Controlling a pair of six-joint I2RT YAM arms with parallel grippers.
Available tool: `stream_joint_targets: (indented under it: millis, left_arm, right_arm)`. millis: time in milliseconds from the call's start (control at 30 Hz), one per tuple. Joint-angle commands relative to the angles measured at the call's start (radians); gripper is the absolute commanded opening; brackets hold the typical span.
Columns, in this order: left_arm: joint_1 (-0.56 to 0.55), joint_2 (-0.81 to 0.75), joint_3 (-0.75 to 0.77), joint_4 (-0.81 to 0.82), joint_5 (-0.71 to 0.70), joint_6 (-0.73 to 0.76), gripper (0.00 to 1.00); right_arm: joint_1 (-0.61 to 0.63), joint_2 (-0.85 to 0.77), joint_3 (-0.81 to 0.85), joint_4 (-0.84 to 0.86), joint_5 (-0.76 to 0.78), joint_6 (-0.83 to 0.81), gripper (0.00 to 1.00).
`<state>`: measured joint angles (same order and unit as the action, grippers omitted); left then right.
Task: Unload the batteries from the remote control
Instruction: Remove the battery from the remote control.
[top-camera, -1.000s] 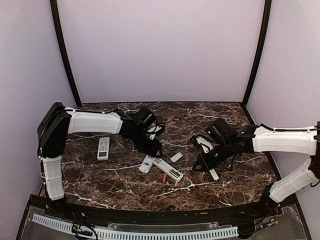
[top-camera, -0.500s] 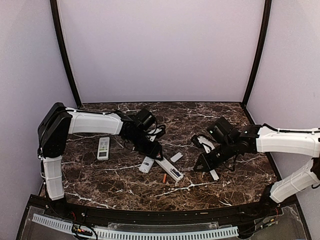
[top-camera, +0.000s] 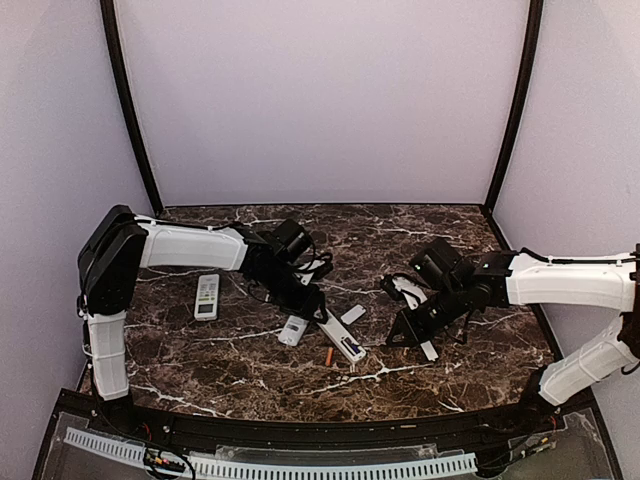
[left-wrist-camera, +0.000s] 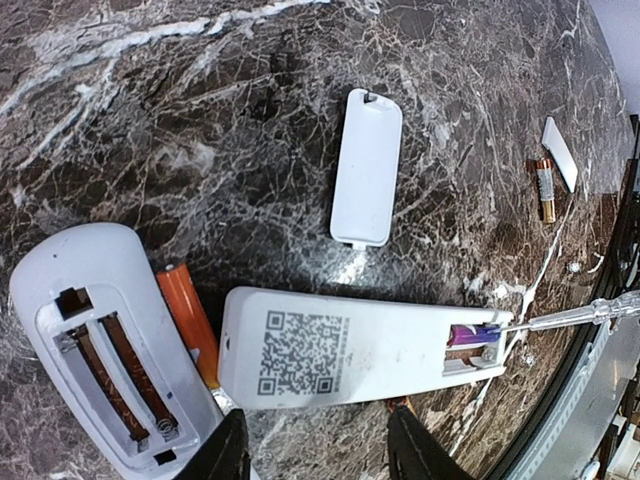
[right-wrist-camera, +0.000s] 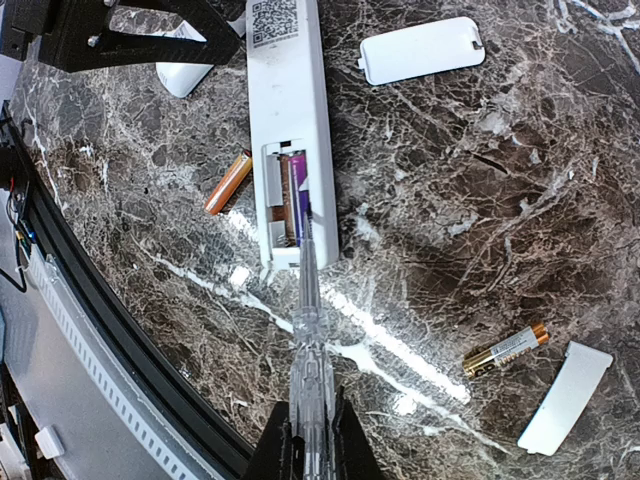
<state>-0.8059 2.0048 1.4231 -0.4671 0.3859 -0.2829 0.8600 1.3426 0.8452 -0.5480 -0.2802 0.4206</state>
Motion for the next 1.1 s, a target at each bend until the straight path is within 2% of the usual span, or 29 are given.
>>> stream_joint_targets:
  millis: [0,400,733,1067]
  left_arm:
    - [0.004,0.011,-0.018,-0.002,0.028,0.016,0.47]
    - [0.004,0.034,-0.016,0.018,0.040,0.014,0.46]
    - [0.004,0.061,0.014,0.022,0.075,0.005,0.46]
    - [0.001,0.081,-0.003,0.054,0.120,-0.029,0.45]
  right_arm:
    - [0.011,0.022,0.001,-0.014,0.005,0.001,0.00]
    - [0.013,0.050,0.059,-0.077,0.036,-0.005,0.00]
    - [0.012,0.097,0.058,-0.053,-0.030,0.000,0.00]
    - [0.013,0.142,0.032,0.011,-0.064,0.082,0.00]
